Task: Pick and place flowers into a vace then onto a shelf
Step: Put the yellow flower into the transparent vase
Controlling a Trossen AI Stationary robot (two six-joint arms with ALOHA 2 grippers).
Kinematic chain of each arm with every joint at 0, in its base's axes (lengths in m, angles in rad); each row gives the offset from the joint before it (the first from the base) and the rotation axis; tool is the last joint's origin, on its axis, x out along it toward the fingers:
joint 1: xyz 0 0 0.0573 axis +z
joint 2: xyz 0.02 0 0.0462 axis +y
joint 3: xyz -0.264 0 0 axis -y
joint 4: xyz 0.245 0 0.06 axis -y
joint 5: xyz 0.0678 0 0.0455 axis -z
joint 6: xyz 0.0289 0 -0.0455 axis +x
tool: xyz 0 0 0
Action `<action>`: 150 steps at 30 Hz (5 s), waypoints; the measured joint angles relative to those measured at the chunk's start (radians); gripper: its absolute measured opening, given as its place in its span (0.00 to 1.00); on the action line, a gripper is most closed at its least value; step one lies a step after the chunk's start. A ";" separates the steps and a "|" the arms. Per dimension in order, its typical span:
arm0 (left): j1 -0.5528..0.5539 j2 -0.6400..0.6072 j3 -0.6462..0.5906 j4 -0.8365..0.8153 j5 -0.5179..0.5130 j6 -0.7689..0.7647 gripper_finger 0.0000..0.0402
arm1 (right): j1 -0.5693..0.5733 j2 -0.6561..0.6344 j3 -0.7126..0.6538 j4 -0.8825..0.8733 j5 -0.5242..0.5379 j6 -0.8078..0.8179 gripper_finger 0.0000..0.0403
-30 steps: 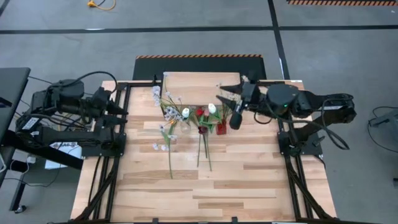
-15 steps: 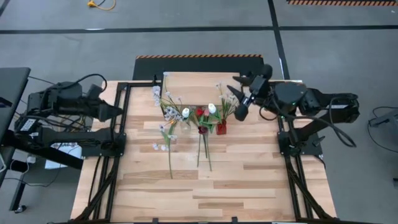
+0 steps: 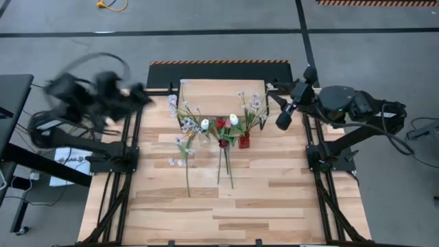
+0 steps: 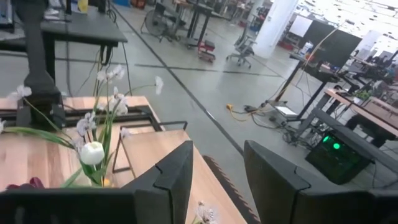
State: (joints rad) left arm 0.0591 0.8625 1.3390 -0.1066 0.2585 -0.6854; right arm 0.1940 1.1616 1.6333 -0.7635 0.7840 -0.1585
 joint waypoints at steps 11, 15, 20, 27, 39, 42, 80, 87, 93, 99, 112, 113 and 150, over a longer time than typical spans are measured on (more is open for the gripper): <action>-0.499 0.137 0.124 -0.218 -0.217 0.124 0.48 | 0.003 -0.016 0.000 -0.023 -0.003 0.007 0.34; -0.682 0.152 0.121 -0.429 -0.422 -0.043 0.48 | 0.003 -0.009 0.000 -0.034 -0.024 0.011 0.34; -0.845 0.187 0.122 -0.676 -0.661 -0.310 0.48 | 0.003 -0.010 0.000 -0.044 -0.080 0.028 0.34; -0.944 0.282 0.108 -0.863 -0.832 -0.590 0.48 | 0.045 -0.010 0.000 -0.062 -0.079 0.024 0.36; -0.944 0.505 0.096 -1.017 -0.808 -0.883 0.48 | 0.068 -0.010 0.000 -0.151 -0.077 0.019 0.36; -0.944 0.564 0.096 -1.059 -0.808 -0.991 0.48 | 0.068 -0.010 0.000 -0.183 -0.076 0.019 0.36; -0.730 0.974 -0.047 -1.014 -0.821 -1.404 0.48 | 0.068 -0.039 -0.001 -0.254 -0.075 0.019 0.36; -0.730 0.973 -0.187 -0.715 -0.876 -1.374 0.48 | 0.068 -0.039 -0.001 -0.254 -0.075 0.018 0.35; -0.730 0.973 -0.266 -0.687 -0.866 -1.449 0.48 | 0.068 -0.039 -0.001 -0.254 -0.076 0.019 0.35; -0.702 0.973 -0.309 -0.666 -0.817 -1.456 0.48 | 0.068 -0.039 -0.001 -0.254 -0.076 0.019 0.35; -0.649 0.966 -0.358 -0.525 -0.758 -1.370 0.48 | 0.068 -0.039 -0.001 -0.255 -0.076 0.027 0.34; -0.648 0.966 -0.358 -0.529 -0.748 -1.369 0.48 | 0.068 -0.039 -0.001 -0.256 -0.077 0.027 0.34; -0.743 0.974 -0.333 -0.565 -0.651 -1.532 0.00 | 0.068 -0.039 -0.001 -0.280 -0.080 0.028 0.33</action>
State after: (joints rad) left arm -0.6841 1.8367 1.0062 -0.6718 -0.3926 -2.2179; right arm 0.2615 1.1225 1.6325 -1.0439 0.7044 -0.1307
